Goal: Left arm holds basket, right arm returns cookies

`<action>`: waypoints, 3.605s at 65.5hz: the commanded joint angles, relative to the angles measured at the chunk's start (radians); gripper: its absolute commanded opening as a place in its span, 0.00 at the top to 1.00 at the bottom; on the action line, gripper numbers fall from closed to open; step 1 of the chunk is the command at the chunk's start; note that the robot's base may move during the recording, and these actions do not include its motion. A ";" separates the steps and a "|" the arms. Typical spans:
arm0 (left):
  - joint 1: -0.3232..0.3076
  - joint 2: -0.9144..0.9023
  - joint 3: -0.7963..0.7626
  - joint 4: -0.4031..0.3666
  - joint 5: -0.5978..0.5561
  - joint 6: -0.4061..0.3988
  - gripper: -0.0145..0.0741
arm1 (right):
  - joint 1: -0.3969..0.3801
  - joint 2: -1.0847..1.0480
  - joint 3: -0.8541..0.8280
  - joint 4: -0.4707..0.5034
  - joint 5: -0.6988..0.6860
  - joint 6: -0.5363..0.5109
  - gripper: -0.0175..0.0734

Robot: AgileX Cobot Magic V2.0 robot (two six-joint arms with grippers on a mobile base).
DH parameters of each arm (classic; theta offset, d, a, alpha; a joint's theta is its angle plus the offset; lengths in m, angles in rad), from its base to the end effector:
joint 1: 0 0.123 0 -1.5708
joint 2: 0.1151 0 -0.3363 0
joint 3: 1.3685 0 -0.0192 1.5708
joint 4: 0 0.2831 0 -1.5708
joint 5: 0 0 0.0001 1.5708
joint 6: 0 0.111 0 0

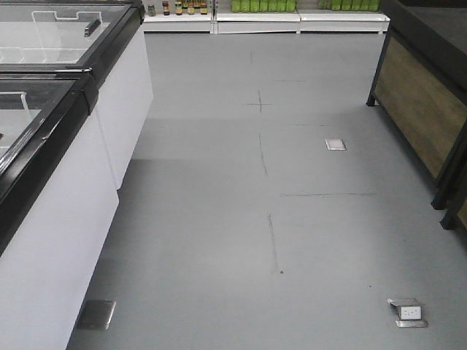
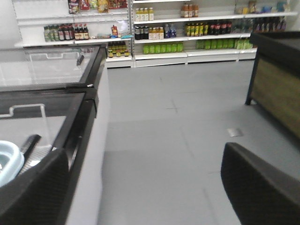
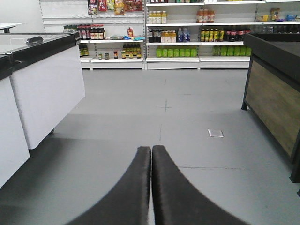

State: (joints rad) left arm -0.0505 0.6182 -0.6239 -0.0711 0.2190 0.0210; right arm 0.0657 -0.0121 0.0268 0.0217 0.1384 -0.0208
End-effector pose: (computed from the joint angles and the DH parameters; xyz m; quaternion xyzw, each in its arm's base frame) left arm 0.1401 -0.0088 0.3795 0.0059 0.7501 -0.0385 0.6602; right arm 0.0571 0.0041 0.1898 -0.0247 0.7296 0.0238 0.6830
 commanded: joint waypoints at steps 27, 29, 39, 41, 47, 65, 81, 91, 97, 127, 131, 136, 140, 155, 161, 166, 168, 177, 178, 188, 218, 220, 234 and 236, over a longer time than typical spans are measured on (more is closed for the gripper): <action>-0.005 0.001 -0.034 -0.439 -0.069 -0.478 0.30 | 0.000 -0.017 0.004 -0.001 -0.069 -0.006 0.82; -0.005 0.003 -0.034 -0.431 -0.083 -0.474 0.30 | 0.000 -0.017 0.004 -0.001 -0.069 -0.006 0.82; -0.005 0.041 -0.034 -0.356 -0.191 -0.474 0.30 | 0.000 -0.017 0.004 -0.001 -0.069 -0.006 0.82; -0.002 0.055 -0.034 -0.344 -0.219 -0.474 0.30 | 0.000 -0.017 0.004 -0.001 -0.069 -0.006 0.82; 0.039 0.120 -0.061 -0.341 -0.266 -0.474 0.30 | 0.000 -0.017 0.004 -0.001 -0.069 -0.006 0.82; 0.405 0.279 -0.277 -0.273 -0.133 -0.473 0.30 | 0.000 -0.017 0.004 -0.001 -0.069 -0.006 0.82; 0.592 0.431 -0.420 -0.271 -0.055 -0.482 0.30 | 0.000 -0.017 0.004 -0.001 -0.069 -0.006 0.82; 0.592 0.520 -0.465 -0.372 -0.015 -0.485 0.30 | 0.000 -0.017 0.004 -0.001 -0.069 -0.006 0.82; 0.592 0.553 -0.464 -0.444 -0.017 -0.485 0.30 | 0.000 -0.017 0.004 -0.001 -0.069 -0.006 0.82; 0.593 0.558 -0.464 -0.414 0.058 -0.469 0.30 | 0.000 -0.017 0.004 -0.001 -0.069 -0.006 0.82; 0.603 0.558 -0.464 -0.414 0.060 -0.477 0.30 | 0.000 -0.017 0.004 -0.001 -0.069 -0.006 0.82; 0.625 0.558 -0.464 -0.415 0.060 -0.483 0.30 | 0.000 -0.017 0.004 -0.001 -0.069 -0.006 0.82; 0.642 0.560 -0.464 -0.416 0.057 -0.483 0.30 | 0.000 -0.017 0.004 -0.001 -0.069 -0.006 0.82; 0.647 0.589 -0.467 -0.528 0.049 -0.410 0.36 | 0.000 -0.017 0.004 -0.001 -0.069 -0.006 0.82; 0.647 0.608 -0.467 -0.635 0.044 -0.323 0.38 | 0.000 -0.017 0.004 -0.001 -0.069 -0.006 0.82; 0.647 0.635 -0.467 -0.735 0.054 -0.237 0.39 | 0.000 -0.017 0.004 -0.001 -0.069 -0.006 0.82; 0.647 0.648 -0.467 -0.782 0.061 -0.206 0.39 | 0.000 -0.017 0.004 -0.001 -0.069 -0.006 0.82; 0.647 0.698 -0.467 -0.992 0.089 -0.010 0.39 | 0.000 -0.017 0.004 -0.001 -0.069 -0.006 0.82; 0.647 0.702 -0.467 -1.011 0.090 0.010 0.39 | 0.000 -0.017 0.004 -0.001 -0.069 -0.006 0.82; 0.647 0.722 -0.467 -1.182 0.105 0.207 0.42 | 0.000 -0.017 0.004 -0.001 -0.069 -0.006 0.82; 0.647 0.722 -0.467 -1.262 0.159 0.323 0.85 | 0.000 -0.017 0.004 -0.001 -0.069 -0.006 0.82; 0.647 0.722 -0.472 -1.263 0.167 0.342 0.85 | 0.000 -0.017 0.004 -0.001 -0.069 -0.006 0.82; 0.650 0.717 -0.536 -1.412 0.279 0.548 0.85 | 0.000 -0.017 0.004 -0.001 -0.069 -0.006 0.82; 0.650 0.716 -0.549 -1.445 0.296 0.570 0.85 | 0.000 -0.017 0.004 -0.001 -0.069 -0.006 0.82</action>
State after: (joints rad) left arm 0.5990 1.3733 -1.1018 -1.3854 0.4757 0.4895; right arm 0.0657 -0.0121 0.0268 0.0217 0.1384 -0.0208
